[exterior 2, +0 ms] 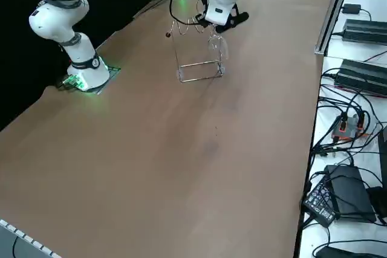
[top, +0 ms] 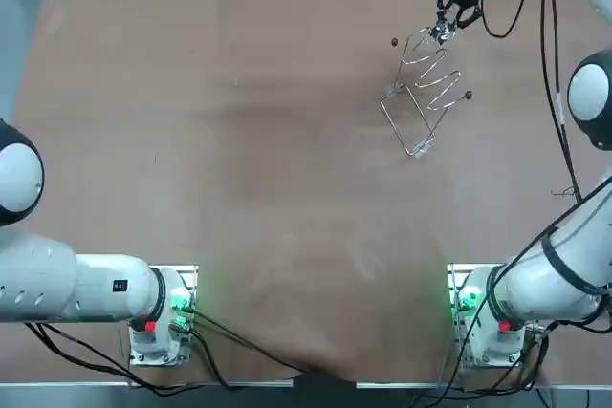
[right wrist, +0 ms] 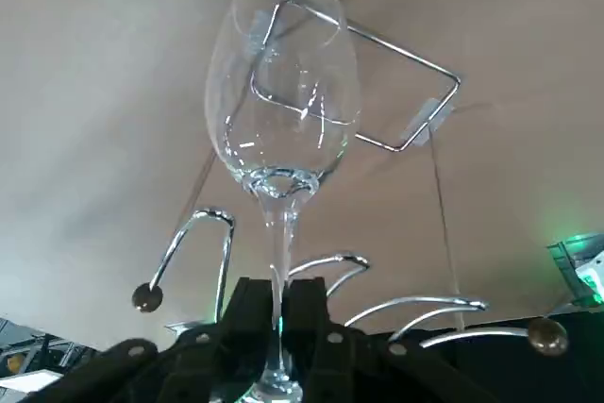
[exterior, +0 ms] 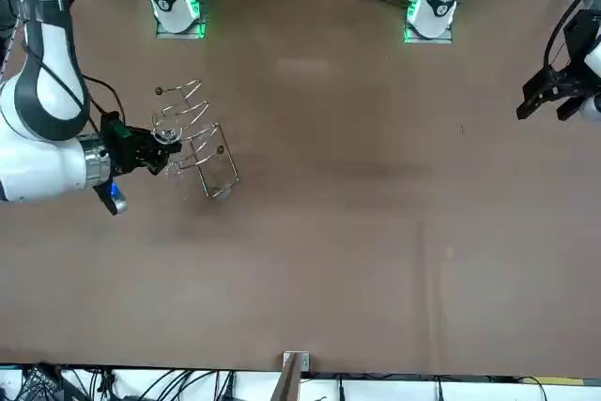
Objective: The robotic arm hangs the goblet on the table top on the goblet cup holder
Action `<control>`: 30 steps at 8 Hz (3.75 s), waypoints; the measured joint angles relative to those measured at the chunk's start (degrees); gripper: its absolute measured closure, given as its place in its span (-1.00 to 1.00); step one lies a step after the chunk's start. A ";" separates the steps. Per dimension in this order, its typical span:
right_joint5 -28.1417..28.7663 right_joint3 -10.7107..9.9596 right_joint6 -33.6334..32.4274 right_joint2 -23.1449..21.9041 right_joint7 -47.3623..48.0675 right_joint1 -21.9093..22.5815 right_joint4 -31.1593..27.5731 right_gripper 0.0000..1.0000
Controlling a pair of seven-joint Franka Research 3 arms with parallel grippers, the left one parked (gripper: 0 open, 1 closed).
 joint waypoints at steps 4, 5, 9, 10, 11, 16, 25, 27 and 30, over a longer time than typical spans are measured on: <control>0.04 0.00 0.28 0.01 0.26 0.68 -0.73 0.79; 0.04 0.00 0.55 0.01 0.26 0.73 -1.06 0.79; 0.11 0.00 1.37 0.02 1.56 1.87 -1.46 0.79; 0.22 0.00 1.57 0.02 1.99 2.18 -1.48 0.79; 0.55 -0.01 2.02 0.03 2.52 2.46 -1.53 0.79; 1.48 -0.01 3.37 0.33 4.24 4.26 -2.09 0.79; 1.73 -0.18 4.28 0.63 5.38 4.98 -2.91 0.69; 1.73 -0.64 4.28 0.63 4.64 4.67 -2.91 0.59; 1.27 -0.86 4.78 0.65 3.81 4.29 -2.87 0.06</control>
